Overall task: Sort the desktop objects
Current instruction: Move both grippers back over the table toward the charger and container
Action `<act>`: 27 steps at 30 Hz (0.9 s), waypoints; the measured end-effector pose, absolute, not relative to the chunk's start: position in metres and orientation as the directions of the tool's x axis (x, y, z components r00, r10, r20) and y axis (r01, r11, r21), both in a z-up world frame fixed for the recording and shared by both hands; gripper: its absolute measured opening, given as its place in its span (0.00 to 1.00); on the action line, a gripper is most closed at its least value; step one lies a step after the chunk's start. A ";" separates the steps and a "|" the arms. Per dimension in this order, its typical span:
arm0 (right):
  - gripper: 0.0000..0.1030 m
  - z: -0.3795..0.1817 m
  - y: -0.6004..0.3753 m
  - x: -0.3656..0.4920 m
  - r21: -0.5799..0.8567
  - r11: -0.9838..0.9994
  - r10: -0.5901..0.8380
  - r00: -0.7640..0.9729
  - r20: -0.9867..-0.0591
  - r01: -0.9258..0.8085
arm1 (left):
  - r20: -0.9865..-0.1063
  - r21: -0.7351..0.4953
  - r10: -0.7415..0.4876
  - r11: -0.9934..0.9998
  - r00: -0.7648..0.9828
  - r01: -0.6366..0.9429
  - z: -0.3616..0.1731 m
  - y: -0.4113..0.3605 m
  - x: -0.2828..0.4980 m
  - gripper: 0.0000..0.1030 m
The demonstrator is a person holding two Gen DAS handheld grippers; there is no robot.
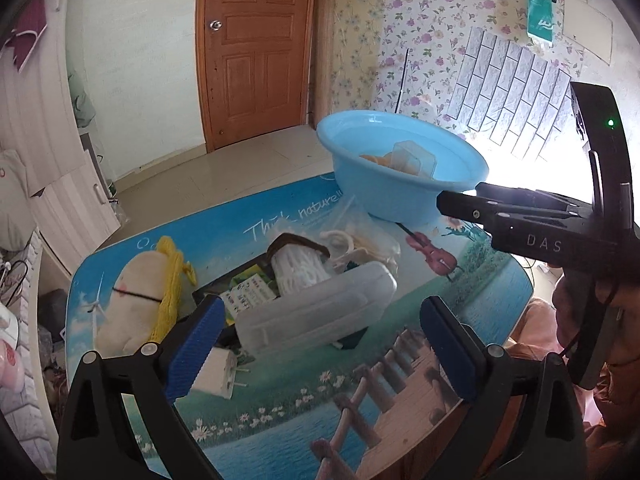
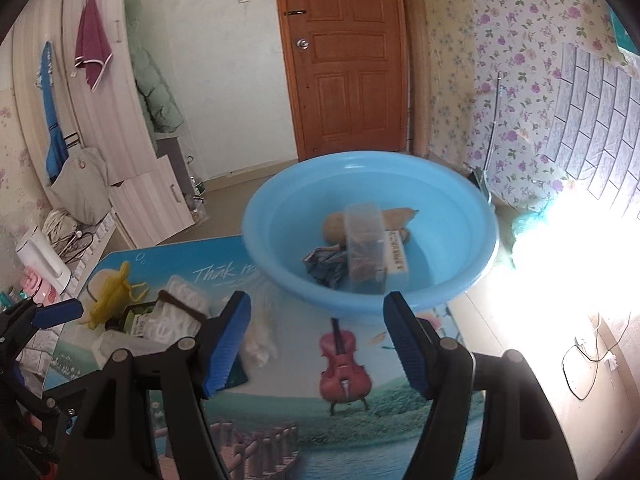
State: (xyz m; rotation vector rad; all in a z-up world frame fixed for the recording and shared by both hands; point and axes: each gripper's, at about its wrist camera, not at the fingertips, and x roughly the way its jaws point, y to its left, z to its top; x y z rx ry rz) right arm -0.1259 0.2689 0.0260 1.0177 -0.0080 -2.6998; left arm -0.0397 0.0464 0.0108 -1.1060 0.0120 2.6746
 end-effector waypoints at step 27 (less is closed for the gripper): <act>0.66 -0.001 0.199 -0.057 0.113 -0.865 -0.425 -0.595 -0.682 0.488 | -0.712 -0.122 0.143 -0.989 -0.687 -0.080 -0.016 0.003 -0.002 0.96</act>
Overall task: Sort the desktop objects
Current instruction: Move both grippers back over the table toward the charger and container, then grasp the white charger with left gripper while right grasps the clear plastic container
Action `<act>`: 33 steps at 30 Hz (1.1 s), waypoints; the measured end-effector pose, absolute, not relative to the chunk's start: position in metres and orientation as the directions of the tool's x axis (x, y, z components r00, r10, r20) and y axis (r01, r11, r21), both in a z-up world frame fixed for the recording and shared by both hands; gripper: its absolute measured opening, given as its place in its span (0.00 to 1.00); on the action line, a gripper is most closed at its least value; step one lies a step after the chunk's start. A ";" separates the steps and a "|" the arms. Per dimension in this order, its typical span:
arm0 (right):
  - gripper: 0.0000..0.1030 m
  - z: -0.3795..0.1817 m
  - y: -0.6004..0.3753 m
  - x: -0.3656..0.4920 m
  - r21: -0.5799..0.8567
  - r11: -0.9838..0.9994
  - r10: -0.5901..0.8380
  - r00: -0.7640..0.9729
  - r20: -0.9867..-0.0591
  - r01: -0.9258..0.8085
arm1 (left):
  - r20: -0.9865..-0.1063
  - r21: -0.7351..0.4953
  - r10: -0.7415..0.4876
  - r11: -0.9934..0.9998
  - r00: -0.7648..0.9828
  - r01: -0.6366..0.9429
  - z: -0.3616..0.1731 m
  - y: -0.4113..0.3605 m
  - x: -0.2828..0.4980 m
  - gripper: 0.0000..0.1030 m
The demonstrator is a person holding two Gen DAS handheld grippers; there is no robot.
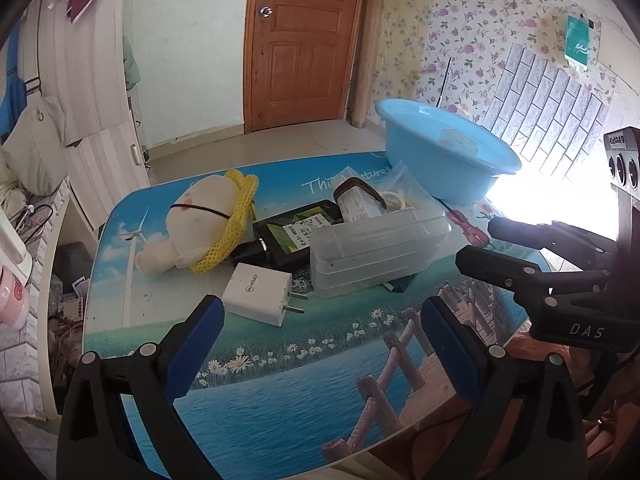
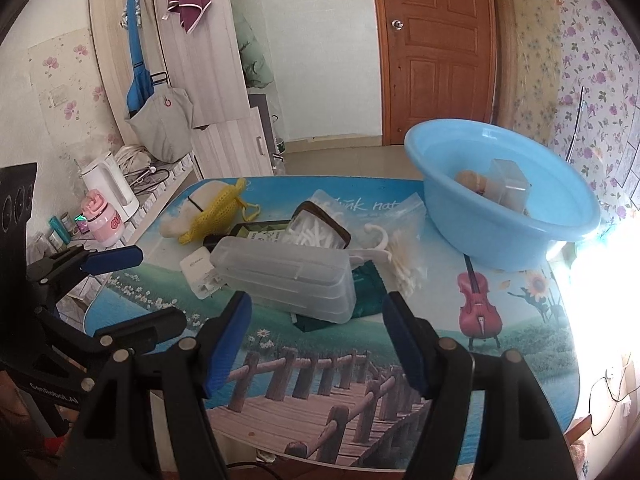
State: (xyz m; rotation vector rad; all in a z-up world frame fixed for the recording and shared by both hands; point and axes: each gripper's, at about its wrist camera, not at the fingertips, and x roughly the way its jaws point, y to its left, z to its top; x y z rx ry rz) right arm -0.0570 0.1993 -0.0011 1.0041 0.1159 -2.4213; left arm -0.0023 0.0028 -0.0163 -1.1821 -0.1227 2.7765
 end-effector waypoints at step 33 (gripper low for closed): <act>0.66 -0.020 0.202 -0.070 0.127 -0.881 -0.395 -0.560 -0.728 0.456 | -0.766 -0.137 0.078 -0.990 -0.638 0.043 -0.050 -0.044 0.012 0.96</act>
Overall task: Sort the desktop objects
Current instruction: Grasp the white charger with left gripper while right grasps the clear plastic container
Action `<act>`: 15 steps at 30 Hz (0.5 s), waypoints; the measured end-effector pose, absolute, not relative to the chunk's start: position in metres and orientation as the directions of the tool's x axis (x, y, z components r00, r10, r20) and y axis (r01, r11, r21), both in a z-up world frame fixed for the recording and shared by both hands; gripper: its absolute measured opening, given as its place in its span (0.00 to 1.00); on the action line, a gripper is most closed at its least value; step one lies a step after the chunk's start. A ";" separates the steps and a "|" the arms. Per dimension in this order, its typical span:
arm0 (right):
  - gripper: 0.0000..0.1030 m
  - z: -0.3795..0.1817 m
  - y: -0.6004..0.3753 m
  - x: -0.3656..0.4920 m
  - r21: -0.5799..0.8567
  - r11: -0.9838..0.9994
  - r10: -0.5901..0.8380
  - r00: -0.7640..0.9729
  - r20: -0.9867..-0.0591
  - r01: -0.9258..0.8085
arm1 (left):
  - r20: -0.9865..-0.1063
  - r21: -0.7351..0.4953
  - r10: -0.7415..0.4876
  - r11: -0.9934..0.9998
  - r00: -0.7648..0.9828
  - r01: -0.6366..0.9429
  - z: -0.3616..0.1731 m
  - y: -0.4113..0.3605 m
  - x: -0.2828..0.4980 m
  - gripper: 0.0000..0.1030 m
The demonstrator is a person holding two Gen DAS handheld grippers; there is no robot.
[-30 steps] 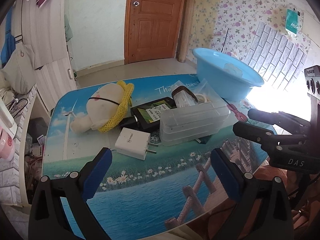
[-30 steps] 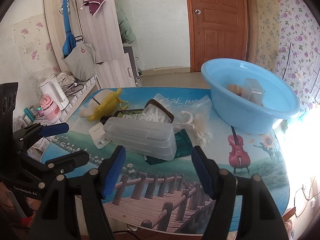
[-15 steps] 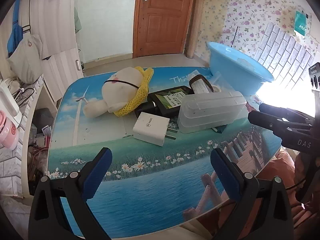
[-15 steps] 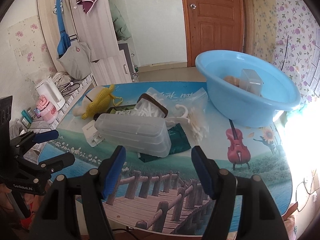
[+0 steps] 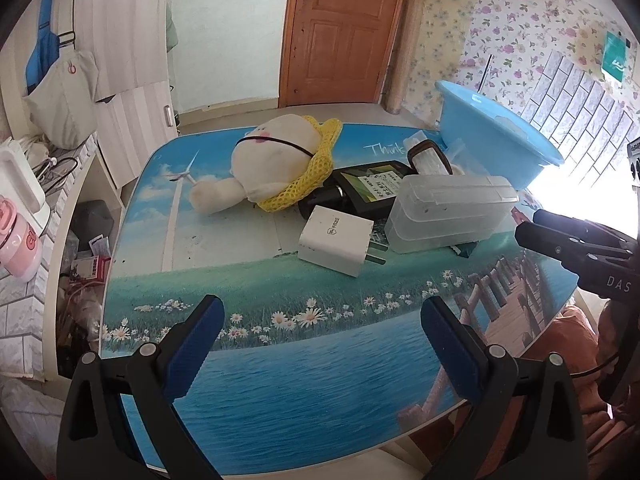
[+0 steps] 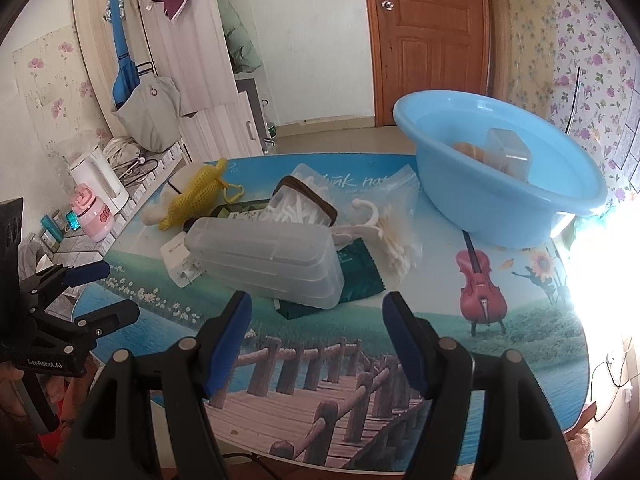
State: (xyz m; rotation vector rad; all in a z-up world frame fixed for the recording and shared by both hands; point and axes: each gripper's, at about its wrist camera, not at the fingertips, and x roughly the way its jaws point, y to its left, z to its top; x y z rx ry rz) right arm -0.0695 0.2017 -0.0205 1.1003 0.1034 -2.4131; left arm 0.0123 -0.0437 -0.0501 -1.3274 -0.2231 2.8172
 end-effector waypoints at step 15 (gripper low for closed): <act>0.66 -0.033 0.198 -0.073 0.118 -0.883 -0.377 -0.536 -0.755 0.454 | -0.781 -0.151 0.066 -0.985 -0.621 0.085 -0.065 -0.061 0.012 0.96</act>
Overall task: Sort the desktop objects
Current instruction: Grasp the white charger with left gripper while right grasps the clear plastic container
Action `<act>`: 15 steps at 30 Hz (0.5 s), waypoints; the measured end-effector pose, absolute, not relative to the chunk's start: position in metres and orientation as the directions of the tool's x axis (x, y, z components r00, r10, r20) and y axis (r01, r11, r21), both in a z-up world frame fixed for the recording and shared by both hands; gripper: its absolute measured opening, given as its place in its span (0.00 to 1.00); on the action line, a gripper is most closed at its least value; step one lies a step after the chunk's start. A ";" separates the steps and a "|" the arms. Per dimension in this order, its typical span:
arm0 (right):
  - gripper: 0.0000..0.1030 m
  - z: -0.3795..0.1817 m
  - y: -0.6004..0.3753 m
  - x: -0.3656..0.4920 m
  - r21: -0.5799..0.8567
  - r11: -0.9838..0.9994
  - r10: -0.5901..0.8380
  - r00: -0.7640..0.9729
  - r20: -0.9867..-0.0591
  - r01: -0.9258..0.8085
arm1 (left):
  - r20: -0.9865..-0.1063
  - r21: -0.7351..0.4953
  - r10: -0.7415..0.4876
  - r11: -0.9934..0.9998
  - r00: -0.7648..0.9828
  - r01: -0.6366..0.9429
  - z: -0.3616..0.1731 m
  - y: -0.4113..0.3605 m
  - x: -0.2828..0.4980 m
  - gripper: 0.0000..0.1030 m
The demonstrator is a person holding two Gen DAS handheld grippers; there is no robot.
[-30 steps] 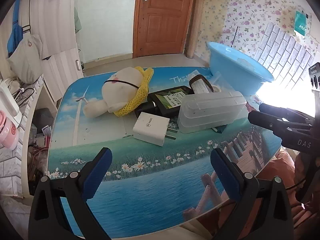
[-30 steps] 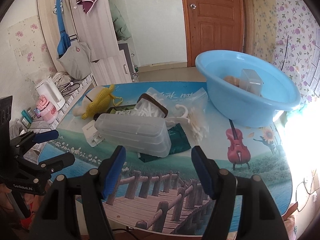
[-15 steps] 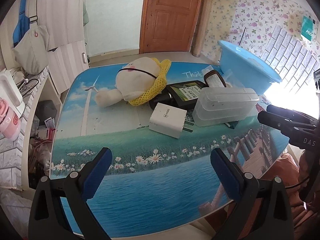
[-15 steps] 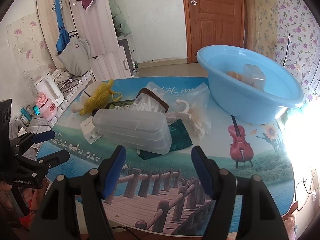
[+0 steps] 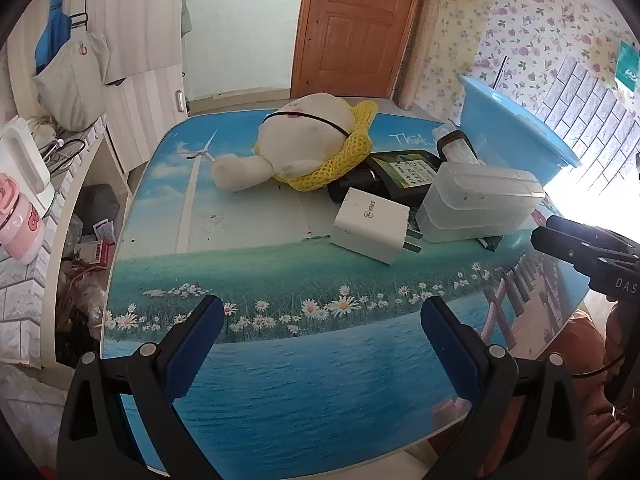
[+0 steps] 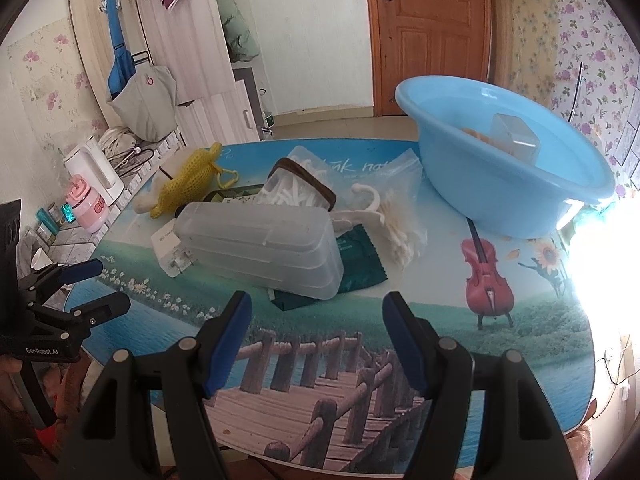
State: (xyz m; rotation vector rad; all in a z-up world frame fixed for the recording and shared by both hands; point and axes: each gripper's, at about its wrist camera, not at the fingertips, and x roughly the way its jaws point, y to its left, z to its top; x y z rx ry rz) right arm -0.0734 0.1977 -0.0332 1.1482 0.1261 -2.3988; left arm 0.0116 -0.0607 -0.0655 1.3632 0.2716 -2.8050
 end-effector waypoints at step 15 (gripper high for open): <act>0.87 -0.031 0.185 -0.079 0.069 -0.856 -0.392 -0.557 -0.732 0.512 | -0.788 -0.086 0.089 -0.996 -0.610 -0.034 -0.069 -0.043 -0.028 0.96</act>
